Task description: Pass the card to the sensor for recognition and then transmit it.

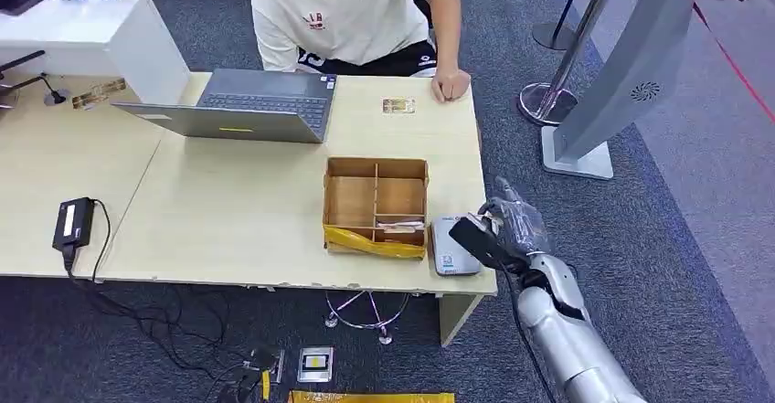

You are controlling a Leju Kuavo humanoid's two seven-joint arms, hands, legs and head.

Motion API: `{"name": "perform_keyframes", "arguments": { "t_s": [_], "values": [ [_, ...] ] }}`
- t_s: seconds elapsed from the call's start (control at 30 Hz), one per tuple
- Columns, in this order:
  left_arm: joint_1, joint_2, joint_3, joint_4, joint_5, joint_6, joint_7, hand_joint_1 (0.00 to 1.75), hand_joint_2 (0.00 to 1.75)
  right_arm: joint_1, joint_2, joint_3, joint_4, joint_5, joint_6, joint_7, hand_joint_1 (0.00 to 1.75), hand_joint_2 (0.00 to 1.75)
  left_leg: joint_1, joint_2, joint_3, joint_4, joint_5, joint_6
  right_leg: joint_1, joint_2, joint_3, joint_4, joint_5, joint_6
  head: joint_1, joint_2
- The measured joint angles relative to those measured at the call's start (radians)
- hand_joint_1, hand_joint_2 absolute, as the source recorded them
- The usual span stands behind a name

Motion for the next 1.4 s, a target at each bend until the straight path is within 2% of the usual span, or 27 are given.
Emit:
{"name": "perform_keyframes", "arguments": {
  "t_s": [0.23, 0.5, 0.8, 1.23, 1.3, 1.4],
  "values": [
    [-0.002, -0.001, 0.0, 0.0, 0.007, 0.0, -0.001, 0.0, 1.75, 0.016, 0.019, 0.053, -0.059, -0.002, 0.108, -0.002, 1.75, 1.75, 0.0, 0.0, 0.0, 0.0, 0.0, 0.0, 0.0, 0.0, 0.0, 0.0, 0.0, 0.0, 0.0, 0.0],
    [-0.003, -0.004, 0.0, 0.0, 0.021, 0.001, -0.001, 0.0, 1.75, 0.024, 0.034, 0.102, -0.094, -0.013, 0.143, -0.001, 1.75, 1.75, 0.0, 0.0, 0.0, 0.0, 0.0, 0.0, 0.0, 0.0, 0.0, 0.0, 0.0, 0.0, 0.0, 0.0],
    [0.0, -0.005, 0.0, 0.0, 0.04, 0.004, -0.003, 0.0, 1.75, 0.024, 0.042, 0.141, -0.103, -0.01, 0.151, -0.004, 1.75, 1.75, 0.0, 0.0, 0.0, 0.0, 0.0, 0.0, 0.0, 0.0, 0.0, 0.0, 0.0, 0.0, 0.0, 0.0],
    [0.002, -0.005, 0.004, 0.0, 0.042, 0.008, -0.004, 0.0, 1.75, 0.022, 0.044, 0.155, -0.103, -0.009, 0.157, 0.003, 1.75, 1.75, 0.0, 0.0, 0.0, 0.0, 0.0, 0.0, 0.0, 0.0, 0.0, 0.0, 0.0, 0.0, 0.0, 0.0],
    [0.008, -0.005, 0.007, 0.0, 0.053, 0.013, -0.001, 0.0, 1.75, 0.022, 0.04, 0.156, -0.072, -0.028, 0.124, 0.019, 1.75, 1.75, 0.0, 0.0, 0.0, 0.0, 0.0, 0.0, 0.0, 0.0, 0.0, 0.0, 0.0, 0.0, 0.0, 0.0],
    [0.02, -0.005, 0.008, 0.0, 0.063, 0.019, -0.002, 0.0, 1.75, 0.023, 0.039, 0.156, -0.045, -0.031, 0.118, 0.013, 1.75, 1.75, 0.0, 0.0, 0.0, 0.0, 0.0, 0.0, 0.0, 0.0, 0.0, 0.0, 0.0, 0.0, 0.0, 0.0]
  ]
}}
